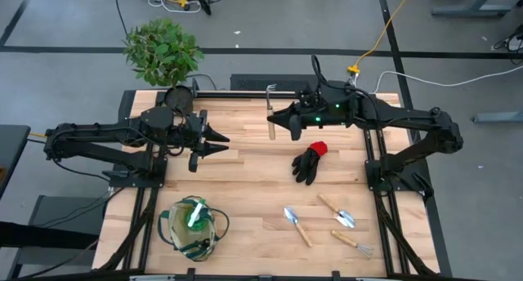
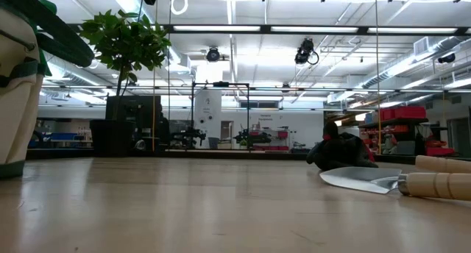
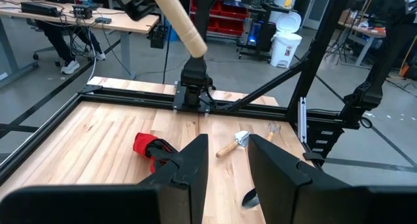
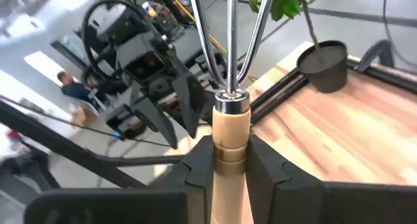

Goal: Pick & Place Garden tools in Gardening bag
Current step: Put the top hand rake into the gardening bag

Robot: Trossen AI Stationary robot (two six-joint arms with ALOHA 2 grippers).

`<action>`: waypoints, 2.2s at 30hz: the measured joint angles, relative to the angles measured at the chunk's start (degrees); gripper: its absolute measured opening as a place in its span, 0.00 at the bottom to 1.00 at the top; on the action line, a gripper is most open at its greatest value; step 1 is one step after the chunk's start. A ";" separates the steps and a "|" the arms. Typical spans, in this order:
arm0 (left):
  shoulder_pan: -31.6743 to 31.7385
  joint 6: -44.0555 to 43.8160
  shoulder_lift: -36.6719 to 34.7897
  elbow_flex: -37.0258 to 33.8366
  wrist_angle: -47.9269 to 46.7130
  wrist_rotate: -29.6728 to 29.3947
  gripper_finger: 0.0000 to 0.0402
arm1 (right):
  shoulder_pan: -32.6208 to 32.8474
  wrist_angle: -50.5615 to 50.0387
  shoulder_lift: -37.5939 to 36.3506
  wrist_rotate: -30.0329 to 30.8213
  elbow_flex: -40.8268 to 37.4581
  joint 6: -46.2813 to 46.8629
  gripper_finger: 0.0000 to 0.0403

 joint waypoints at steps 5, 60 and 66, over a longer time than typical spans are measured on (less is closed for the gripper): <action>0.00 0.01 0.00 0.00 0.00 0.02 0.29 | 0.00 3.24 0.86 0.02 -0.02 6.68 0.14; -0.09 36.98 0.00 0.00 6.04 0.61 0.29 | 0.66 8.56 0.98 6.49 -0.02 41.48 0.15; -0.08 48.34 0.00 0.00 7.69 0.66 0.29 | 0.66 8.51 0.98 6.49 -0.02 41.82 0.15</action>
